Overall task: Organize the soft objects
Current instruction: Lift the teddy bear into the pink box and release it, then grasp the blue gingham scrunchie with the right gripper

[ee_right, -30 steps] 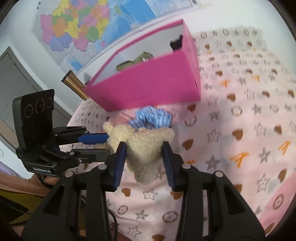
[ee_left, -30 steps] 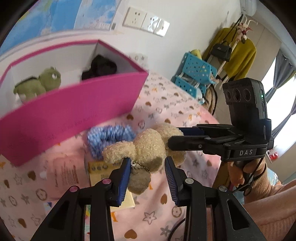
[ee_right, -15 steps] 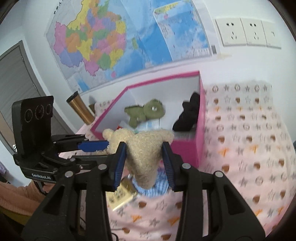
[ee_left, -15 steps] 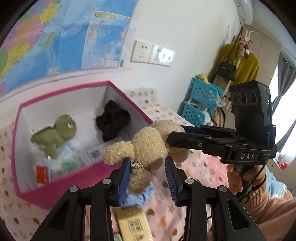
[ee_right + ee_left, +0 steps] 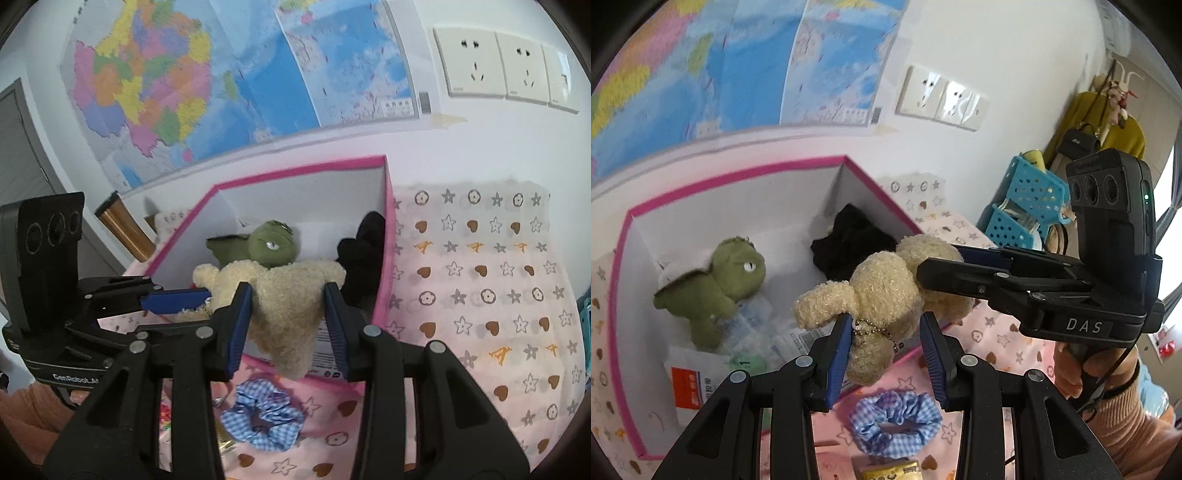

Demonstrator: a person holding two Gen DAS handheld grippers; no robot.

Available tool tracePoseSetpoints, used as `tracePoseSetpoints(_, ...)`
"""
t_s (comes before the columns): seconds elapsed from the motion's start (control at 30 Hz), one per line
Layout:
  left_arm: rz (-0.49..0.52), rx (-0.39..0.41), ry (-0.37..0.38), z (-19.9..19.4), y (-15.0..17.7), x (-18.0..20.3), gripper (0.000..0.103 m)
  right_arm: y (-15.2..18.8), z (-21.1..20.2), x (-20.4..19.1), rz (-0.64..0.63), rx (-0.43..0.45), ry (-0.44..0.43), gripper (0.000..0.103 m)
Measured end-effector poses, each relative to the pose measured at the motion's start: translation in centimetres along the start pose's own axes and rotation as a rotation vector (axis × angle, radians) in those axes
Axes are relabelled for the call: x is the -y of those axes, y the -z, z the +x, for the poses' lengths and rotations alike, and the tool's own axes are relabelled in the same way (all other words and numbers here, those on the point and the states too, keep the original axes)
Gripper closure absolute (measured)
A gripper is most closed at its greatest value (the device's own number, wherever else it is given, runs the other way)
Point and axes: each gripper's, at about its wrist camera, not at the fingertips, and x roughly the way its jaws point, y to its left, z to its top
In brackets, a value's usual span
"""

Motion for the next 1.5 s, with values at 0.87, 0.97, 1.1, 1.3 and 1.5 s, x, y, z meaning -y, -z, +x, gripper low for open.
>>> tracePoseSetpoints(0.87, 0.08, 0.116, -0.039, -5.1, 5.7, 2.2, 0.039, 5.0, -5.2, -0.9, -0.003, 0.058, -0.044, 0.045)
tracePoseSetpoints(0.97, 0.066, 0.083, -0.026, -4.5, 6.9, 1.9, 0.039, 6.7, -4.8, -0.8, 0.011, 0.024, -0.057, 0.045)
tracePoseSetpoints(1.1, 0.019, 0.005, -0.02, -2.3, 8.4, 1.1, 0.039, 8.7, -2.9, -0.4, 0.051, -0.052, -0.06, 0.045)
tracePoseSetpoints(1.3, -0.035, -0.103, -0.027, 1.1, 9.8, -0.1, 0.04, 10.5, 0.6, 0.1, 0.085, -0.144, -0.064, 0.045)
tracePoseSetpoints(1.5, -0.098, -0.146, 0.034, 2.6, 9.8, -1.0, 0.042, 10.8, 2.7, -0.1, 0.066, -0.183, -0.047, 0.045)
